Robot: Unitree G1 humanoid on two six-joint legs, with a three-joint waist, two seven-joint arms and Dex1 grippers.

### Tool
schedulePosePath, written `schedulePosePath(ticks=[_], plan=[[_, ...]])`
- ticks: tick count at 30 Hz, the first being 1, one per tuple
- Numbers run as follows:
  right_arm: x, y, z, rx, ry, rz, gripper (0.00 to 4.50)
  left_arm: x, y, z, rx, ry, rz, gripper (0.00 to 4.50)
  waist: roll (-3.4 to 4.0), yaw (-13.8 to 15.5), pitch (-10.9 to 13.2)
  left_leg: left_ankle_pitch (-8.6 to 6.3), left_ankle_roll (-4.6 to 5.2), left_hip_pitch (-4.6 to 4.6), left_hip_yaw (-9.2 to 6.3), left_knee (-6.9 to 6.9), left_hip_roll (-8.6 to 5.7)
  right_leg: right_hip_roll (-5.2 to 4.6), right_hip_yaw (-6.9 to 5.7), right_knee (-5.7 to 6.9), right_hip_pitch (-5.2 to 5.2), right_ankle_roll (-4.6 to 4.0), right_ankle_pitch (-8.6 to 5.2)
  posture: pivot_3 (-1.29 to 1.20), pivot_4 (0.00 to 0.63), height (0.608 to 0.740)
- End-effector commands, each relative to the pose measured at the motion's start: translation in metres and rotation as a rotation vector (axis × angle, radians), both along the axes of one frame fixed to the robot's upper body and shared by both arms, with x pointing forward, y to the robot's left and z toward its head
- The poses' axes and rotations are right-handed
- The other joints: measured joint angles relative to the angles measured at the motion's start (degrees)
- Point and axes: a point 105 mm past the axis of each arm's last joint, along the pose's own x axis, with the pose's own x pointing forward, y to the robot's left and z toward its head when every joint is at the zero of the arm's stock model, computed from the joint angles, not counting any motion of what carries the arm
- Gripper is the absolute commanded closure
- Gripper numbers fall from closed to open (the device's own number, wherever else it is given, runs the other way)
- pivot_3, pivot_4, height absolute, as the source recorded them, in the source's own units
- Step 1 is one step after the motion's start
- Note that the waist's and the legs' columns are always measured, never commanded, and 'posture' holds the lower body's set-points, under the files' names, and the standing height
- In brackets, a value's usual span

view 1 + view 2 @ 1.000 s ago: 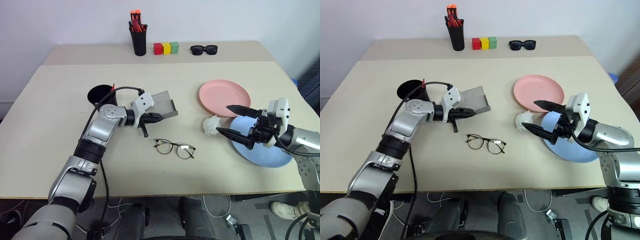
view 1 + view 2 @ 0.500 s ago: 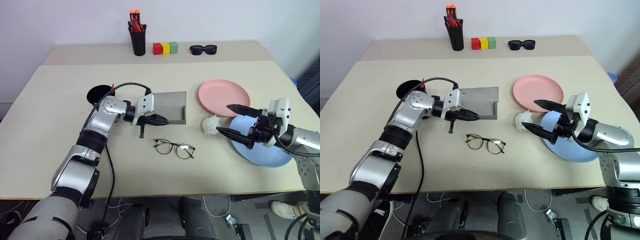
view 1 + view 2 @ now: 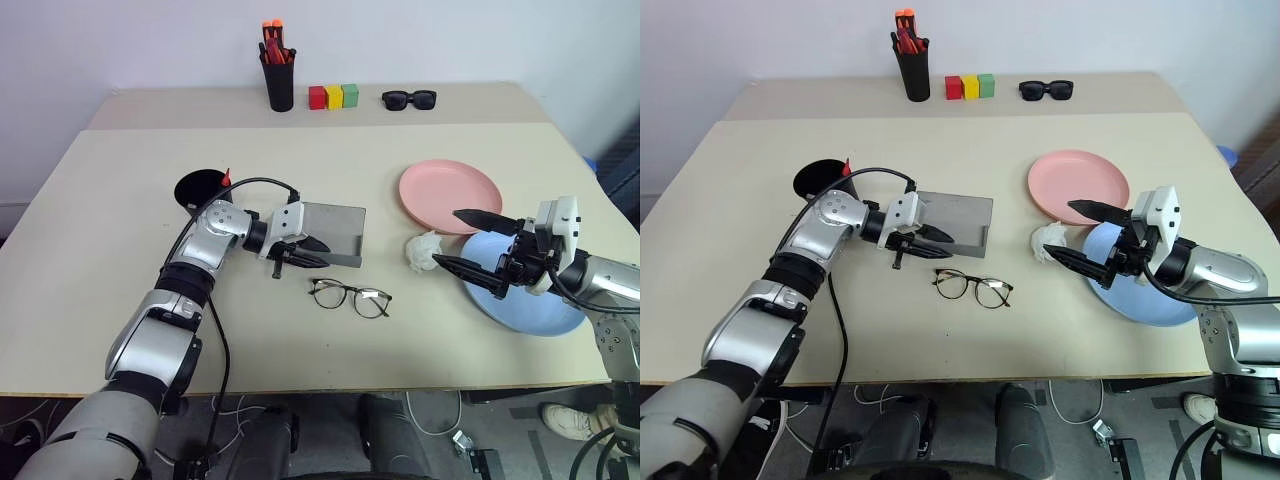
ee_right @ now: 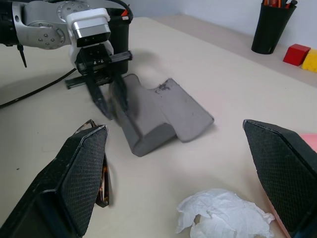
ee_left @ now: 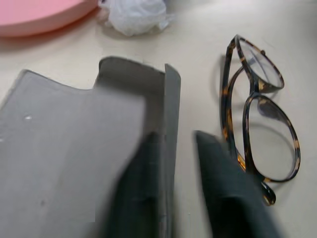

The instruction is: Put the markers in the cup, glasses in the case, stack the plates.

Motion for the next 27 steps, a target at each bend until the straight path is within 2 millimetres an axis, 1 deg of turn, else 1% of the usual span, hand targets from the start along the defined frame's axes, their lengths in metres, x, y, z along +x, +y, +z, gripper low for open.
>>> schedulePosePath(ticks=[1, 3, 4, 6, 8, 13, 18, 20, 22, 24, 27], plan=[[-0.003, 0.001, 0.01, -0.002, -0.045, 0.01, 0.0, 0.006, 0.0, 0.019, -0.044, -0.076, 0.01, 1.12, 0.0, 0.0, 0.0, 0.0, 0.0, 0.0, 0.0, 0.0, 0.0, 0.0, 0.0, 0.0, 0.0, 0.0, 0.0, 0.0, 0.15, 0.74], [-0.003, 0.002, 0.01, -0.002, -0.044, 0.013, 0.0, 0.007, 0.0, 0.025, -0.066, -0.085, 0.024, 0.15, 0.0, 0.0, 0.0, 0.0, 0.0, 0.0, 0.0, 0.0, 0.0, 0.0, 0.0, 0.0, 0.0, 0.0, 0.0, 0.0, 0.15, 0.74], [-0.003, 0.002, 0.01, -0.002, -0.044, 0.015, 0.0, 0.007, -0.001, 0.031, -0.09, -0.093, 0.039, 0.06, 0.0, 0.0, 0.0, 0.0, 0.0, 0.0, 0.0, 0.0, 0.0, 0.0, 0.0, 0.01, 0.0, 0.0, 0.0, 0.0, 0.15, 0.74], [-0.003, 0.003, 0.01, 0.0, -0.043, 0.017, 0.0, 0.007, -0.003, 0.041, -0.136, -0.116, 0.059, 0.06, 0.0, 0.0, 0.0, 0.0, 0.0, 0.0, -0.01, 0.0, 0.0, 0.0, 0.0, 0.01, -0.01, 0.0, 0.0, 0.0, 0.15, 0.74], [-0.003, 0.004, 0.009, 0.001, -0.042, 0.019, 0.0, 0.001, -0.006, 0.05, -0.186, -0.092, 0.051, 0.06, 0.0, 0.0, 0.0, 0.0, 0.0, 0.0, -0.01, 0.0, 0.01, 0.0, 0.0, 0.01, 0.0, 0.0, 0.0, 0.0, 0.15, 0.74], [-0.002, 0.004, 0.009, 0.004, -0.041, 0.023, 0.0, -0.019, -0.011, 0.082, -0.341, -0.032, 0.054, 0.06, 0.0, -0.1, 0.0, 0.0, 0.0, 0.0, -0.02, 0.0, 0.01, 0.0, 0.0, 0.04, -0.01, 0.0, 0.0, 0.0, 0.15, 0.74], [-0.002, 0.005, 0.009, 0.004, -0.041, 0.028, 0.0, -0.037, -0.007, 0.1, -0.404, 0.001, 0.086, 0.06, 0.0, -0.2, 0.0, 0.0, 0.0, 0.03, -0.03, 0.0, 0.02, 0.0, 0.0, 0.07, -0.01, 0.0, 0.0, 0.0, 0.15, 0.74], [-0.003, 0.006, 0.008, -0.003, -0.036, 0.036, 0.0, -0.042, 0.001, 0.109, -0.436, 0.027, 0.118, 0.06, 0.0, -0.1, 0.0, 0.0, 0.0, 0.04, -0.03, 0.0, 0.02, 0.0, 0.0, 0.07, -0.01, 0.0, 0.0, 0.0, 0.15, 0.74], [-0.004, 0.007, 0.007, -0.01, -0.026, 0.043, 0.0, -0.05, 0.009, 0.113, -0.448, 0.057, 0.138, 0.06, 0.0, -0.2, 0.0, 0.0, 0.0, 0.04, -0.03, 0.0, 0.03, 0.0, 0.0, 0.07, -0.02, 0.0, 0.0, 0.0, 0.15, 0.74], [-0.005, 0.01, 0.008, -0.012, 0.002, 0.049, 0.0, -0.064, 0.028, 0.104, -0.415, 0.097, 0.17, 0.06, 0.03, -0.4, 0.0, 0.0, 0.0, 0.04, -0.03, -0.01, 0.04, 0.0, 0.01, 0.07, -0.02, 0.0, 0.0, 0.0, 0.15, 0.74], [-0.007, 0.015, 0.012, -0.01, 0.022, 0.059, 0.0, -0.075, 0.049, 0.097, -0.387, 0.14, 0.217, 0.06, 0.06, -0.3, 0.0, 0.0, 0.0, 0.06, -0.01, -0.07, 0.05, 0.01, 0.05, 0.09, -0.08, -0.01, -0.01, 0.0, 0.15, 0.74]])
